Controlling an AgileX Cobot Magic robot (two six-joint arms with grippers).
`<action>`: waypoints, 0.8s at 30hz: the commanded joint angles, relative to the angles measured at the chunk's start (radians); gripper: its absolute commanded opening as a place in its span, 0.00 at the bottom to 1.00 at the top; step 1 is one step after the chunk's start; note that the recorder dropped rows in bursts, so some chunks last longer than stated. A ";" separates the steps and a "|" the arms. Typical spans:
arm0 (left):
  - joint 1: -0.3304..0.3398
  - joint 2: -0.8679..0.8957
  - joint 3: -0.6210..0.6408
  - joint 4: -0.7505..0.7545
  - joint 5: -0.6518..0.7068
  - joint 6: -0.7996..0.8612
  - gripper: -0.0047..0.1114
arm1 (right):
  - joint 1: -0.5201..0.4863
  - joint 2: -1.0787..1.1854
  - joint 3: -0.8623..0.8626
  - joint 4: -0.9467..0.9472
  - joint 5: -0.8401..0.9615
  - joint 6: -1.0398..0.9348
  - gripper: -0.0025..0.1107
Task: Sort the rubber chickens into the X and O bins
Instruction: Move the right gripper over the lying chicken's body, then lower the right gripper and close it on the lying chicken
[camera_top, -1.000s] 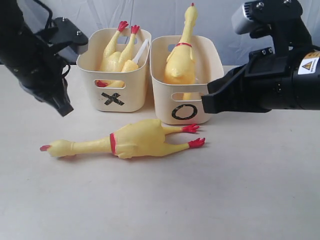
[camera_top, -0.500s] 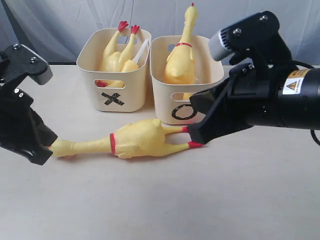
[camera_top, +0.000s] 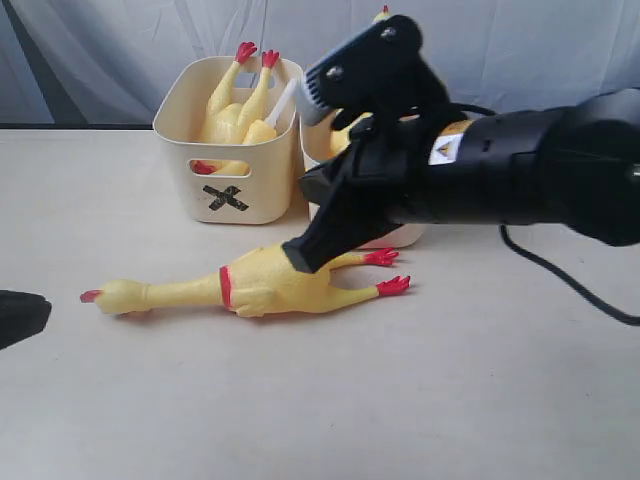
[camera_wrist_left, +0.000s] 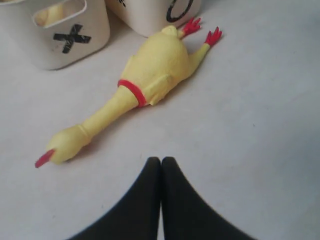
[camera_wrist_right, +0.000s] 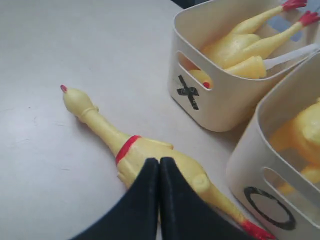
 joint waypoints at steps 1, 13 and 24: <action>0.000 -0.104 0.004 0.046 0.014 0.003 0.04 | 0.088 0.151 -0.116 -0.010 0.009 -0.083 0.01; 0.000 -0.273 0.004 0.469 -0.015 -0.398 0.04 | 0.179 0.495 -0.403 -0.010 -0.019 -0.155 0.01; 0.000 -0.295 0.004 0.531 -0.003 -0.450 0.04 | 0.179 0.683 -0.483 -0.199 -0.090 -0.155 0.01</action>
